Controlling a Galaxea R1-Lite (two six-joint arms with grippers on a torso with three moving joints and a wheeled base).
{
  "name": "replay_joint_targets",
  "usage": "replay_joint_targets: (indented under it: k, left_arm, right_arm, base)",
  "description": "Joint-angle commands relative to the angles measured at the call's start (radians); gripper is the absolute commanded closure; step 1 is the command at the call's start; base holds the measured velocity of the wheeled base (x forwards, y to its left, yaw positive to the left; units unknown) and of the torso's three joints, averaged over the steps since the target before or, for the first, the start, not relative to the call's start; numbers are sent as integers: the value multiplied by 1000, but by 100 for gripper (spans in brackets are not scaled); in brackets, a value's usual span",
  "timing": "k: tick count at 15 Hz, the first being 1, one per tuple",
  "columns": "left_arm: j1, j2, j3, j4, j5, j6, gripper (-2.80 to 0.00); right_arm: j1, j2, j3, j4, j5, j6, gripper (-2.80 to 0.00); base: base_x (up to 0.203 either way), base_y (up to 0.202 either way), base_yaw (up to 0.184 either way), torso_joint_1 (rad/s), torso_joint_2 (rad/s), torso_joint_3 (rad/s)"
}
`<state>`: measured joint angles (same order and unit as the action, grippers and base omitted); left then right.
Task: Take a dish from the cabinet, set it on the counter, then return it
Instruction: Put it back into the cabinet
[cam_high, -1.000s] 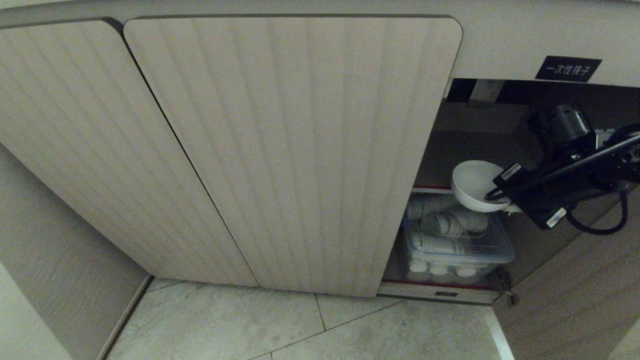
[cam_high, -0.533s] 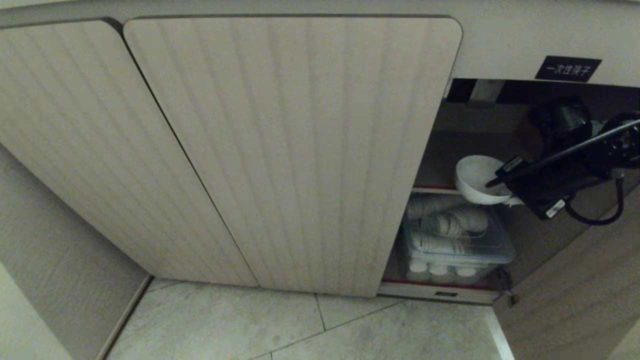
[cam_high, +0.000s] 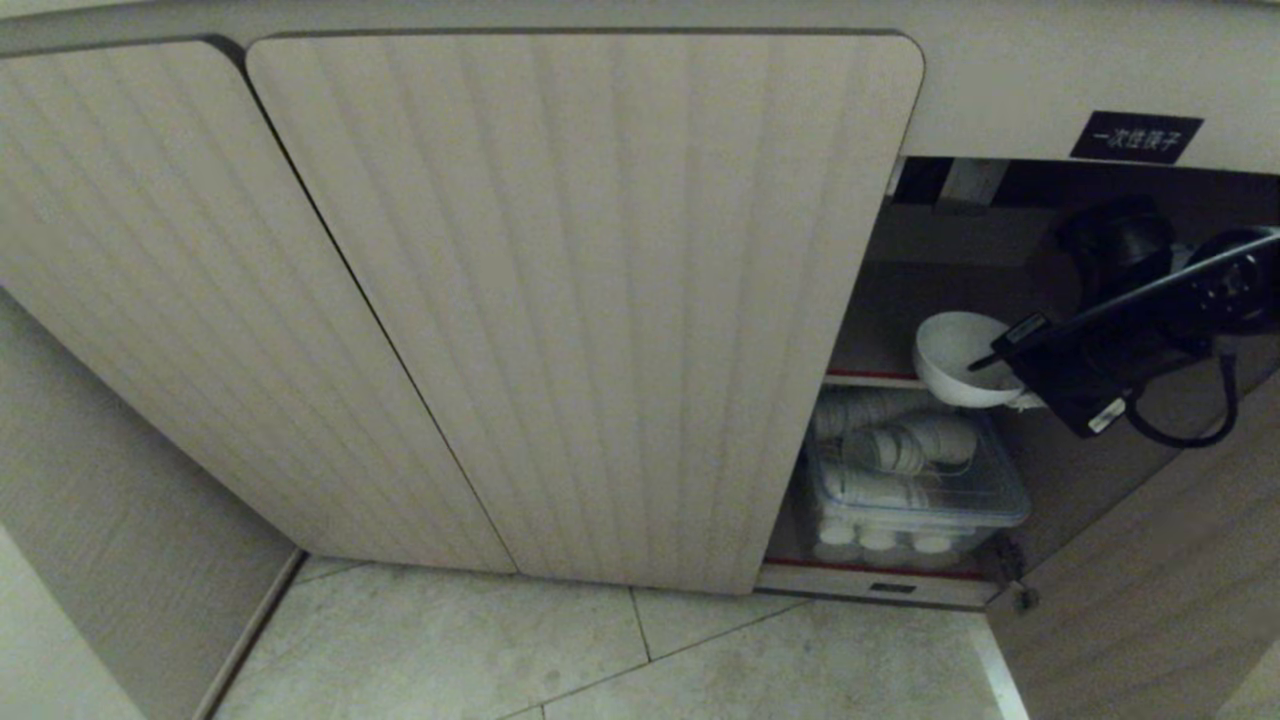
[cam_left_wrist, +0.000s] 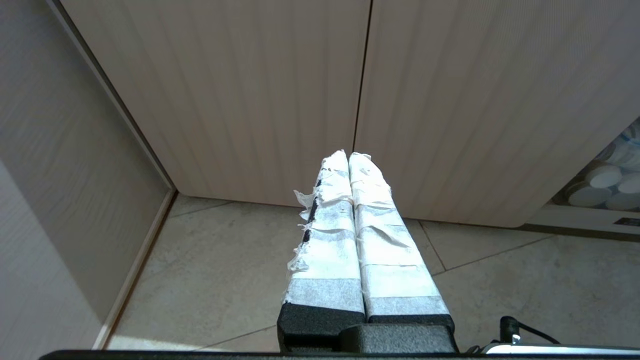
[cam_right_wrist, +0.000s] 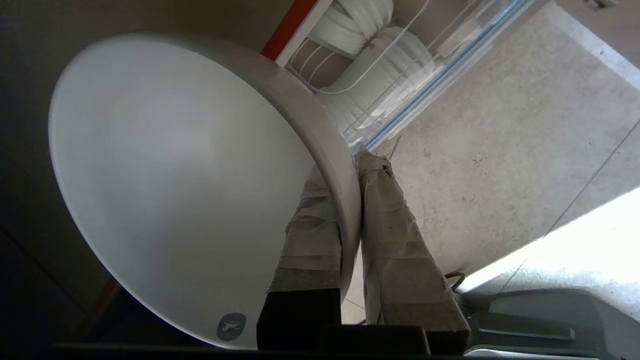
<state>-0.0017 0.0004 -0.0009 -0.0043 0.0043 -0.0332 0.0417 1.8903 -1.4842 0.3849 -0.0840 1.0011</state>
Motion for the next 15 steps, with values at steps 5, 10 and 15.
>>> replay_joint_targets:
  k: [5,10,15]
  left_arm:
    - [0,0,-1,0,0,-1,0]
    - [0,0,-1,0,2,-1,0]
    - [0,0,1,0,0,-1,0]
  right_arm:
    - [1,43,-25,1,0,7,0]
    - [1,76,-59,2,0,14,0]
    - [0,101,-99,6,0,16,0]
  base:
    - [0,0,0,0,0,0]
    - [0,0,0,0,0,0]
    - [0,0,0,0,0,0]
